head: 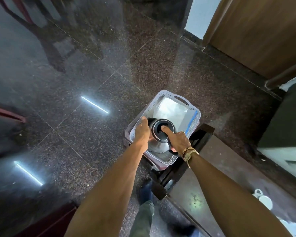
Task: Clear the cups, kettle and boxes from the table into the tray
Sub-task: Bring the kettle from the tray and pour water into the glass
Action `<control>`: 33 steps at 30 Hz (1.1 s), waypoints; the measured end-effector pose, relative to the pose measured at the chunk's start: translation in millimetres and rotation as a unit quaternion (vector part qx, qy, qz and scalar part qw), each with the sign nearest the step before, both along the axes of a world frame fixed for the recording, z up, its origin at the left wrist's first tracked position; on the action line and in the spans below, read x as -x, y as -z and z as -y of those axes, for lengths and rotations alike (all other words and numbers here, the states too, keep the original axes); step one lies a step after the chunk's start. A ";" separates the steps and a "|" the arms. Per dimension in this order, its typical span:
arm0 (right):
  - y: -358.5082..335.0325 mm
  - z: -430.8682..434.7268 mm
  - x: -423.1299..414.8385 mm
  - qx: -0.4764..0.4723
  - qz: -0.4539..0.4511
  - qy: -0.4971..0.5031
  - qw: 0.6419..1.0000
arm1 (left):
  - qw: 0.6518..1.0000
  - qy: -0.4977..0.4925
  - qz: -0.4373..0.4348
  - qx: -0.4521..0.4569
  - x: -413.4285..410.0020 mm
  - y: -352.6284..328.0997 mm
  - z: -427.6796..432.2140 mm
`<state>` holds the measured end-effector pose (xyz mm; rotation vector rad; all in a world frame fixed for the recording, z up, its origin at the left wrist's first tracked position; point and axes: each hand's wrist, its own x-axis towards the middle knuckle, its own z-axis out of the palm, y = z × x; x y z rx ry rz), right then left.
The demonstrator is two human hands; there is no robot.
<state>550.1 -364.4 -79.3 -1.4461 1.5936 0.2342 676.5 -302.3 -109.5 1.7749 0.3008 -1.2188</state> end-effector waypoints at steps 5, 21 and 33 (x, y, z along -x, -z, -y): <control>-6.4 2.1 -2.8 -0.038 0.006 0.000 0.999 | 1.000 -0.002 0.012 0.000 4.6 -2.4 4.8; -30.0 1.7 8.5 -0.056 0.077 -0.037 0.995 | 0.999 0.018 0.044 0.020 7.6 -8.6 8.4; -33.1 -5.0 11.1 0.012 0.037 -0.013 0.999 | 0.995 0.060 0.043 0.068 5.7 -30.6 6.3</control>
